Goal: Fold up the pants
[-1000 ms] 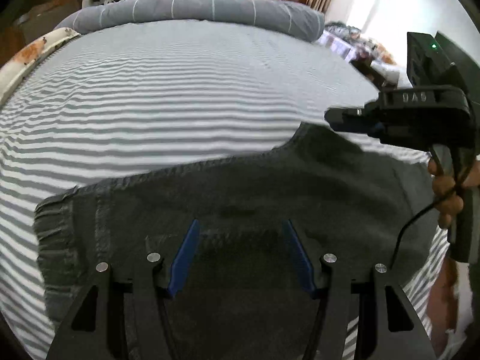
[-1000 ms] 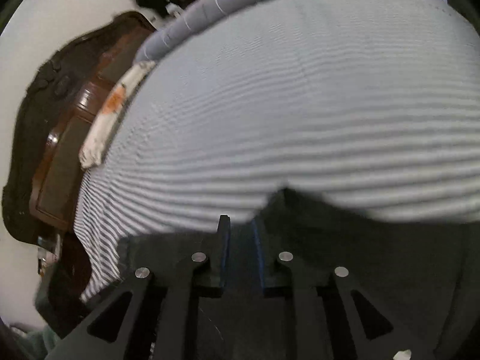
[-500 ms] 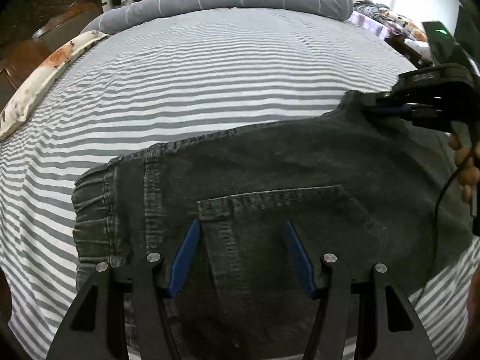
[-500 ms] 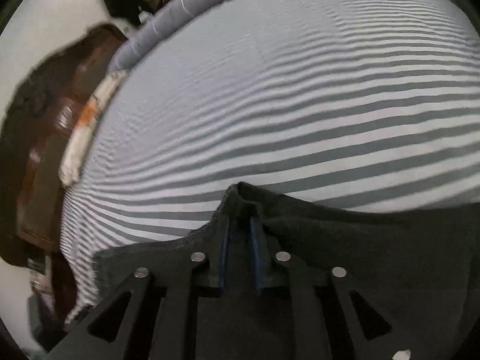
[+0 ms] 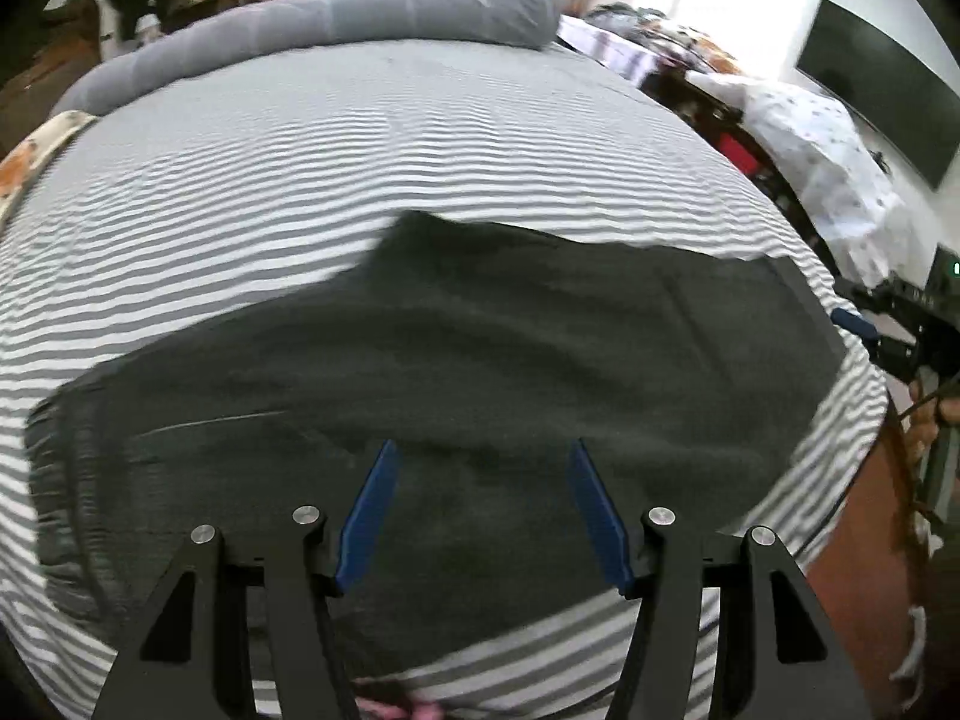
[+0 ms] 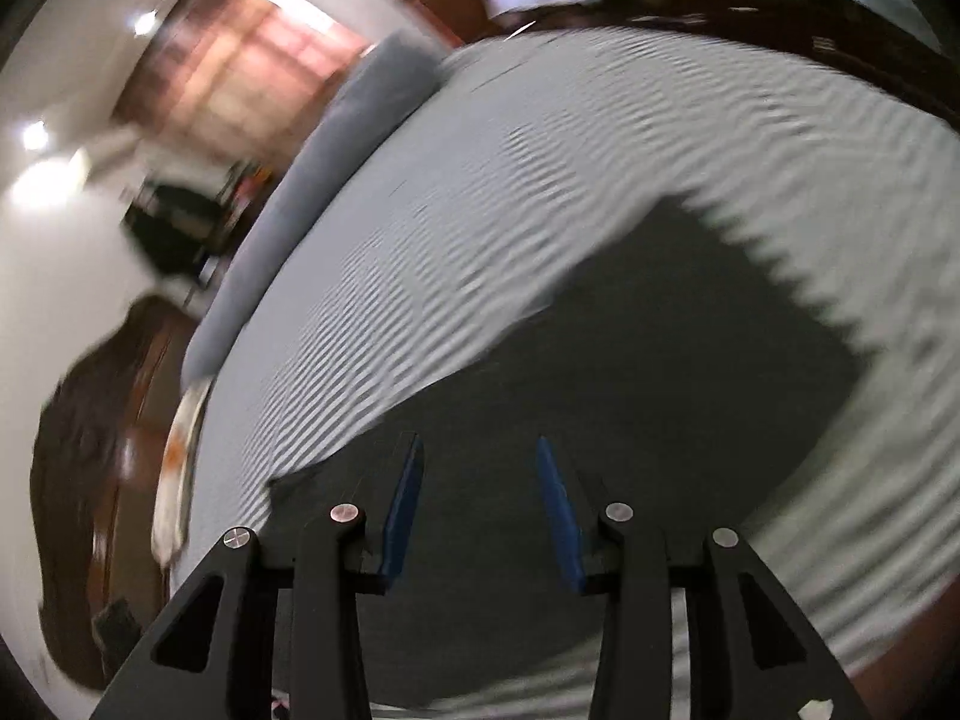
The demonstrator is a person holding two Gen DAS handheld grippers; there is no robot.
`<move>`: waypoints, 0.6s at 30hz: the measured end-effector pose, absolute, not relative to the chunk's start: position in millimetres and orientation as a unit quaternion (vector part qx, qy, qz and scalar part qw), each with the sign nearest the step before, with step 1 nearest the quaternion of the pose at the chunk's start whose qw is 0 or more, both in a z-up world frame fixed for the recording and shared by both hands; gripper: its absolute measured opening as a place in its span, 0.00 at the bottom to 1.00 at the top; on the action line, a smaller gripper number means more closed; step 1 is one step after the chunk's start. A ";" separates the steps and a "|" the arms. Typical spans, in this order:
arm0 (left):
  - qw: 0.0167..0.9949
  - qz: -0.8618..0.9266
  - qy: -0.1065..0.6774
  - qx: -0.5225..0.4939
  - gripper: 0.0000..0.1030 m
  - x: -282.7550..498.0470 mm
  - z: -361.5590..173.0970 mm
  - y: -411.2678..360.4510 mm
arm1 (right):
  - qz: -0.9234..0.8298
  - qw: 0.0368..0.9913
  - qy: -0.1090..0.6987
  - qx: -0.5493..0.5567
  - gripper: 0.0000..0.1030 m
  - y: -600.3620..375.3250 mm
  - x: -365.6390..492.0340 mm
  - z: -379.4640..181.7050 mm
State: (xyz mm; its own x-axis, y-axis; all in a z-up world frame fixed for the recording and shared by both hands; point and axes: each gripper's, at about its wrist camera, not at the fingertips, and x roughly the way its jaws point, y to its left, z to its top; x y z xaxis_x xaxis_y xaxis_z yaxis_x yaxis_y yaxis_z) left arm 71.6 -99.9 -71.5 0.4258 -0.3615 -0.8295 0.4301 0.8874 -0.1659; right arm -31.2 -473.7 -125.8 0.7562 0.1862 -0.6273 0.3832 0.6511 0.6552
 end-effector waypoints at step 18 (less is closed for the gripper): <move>0.828 -0.234 0.503 0.076 0.59 82.8 -99.8 -209.3 | -0.019 0.811 0.381 0.443 0.38 -614.2 -33.1 -201.7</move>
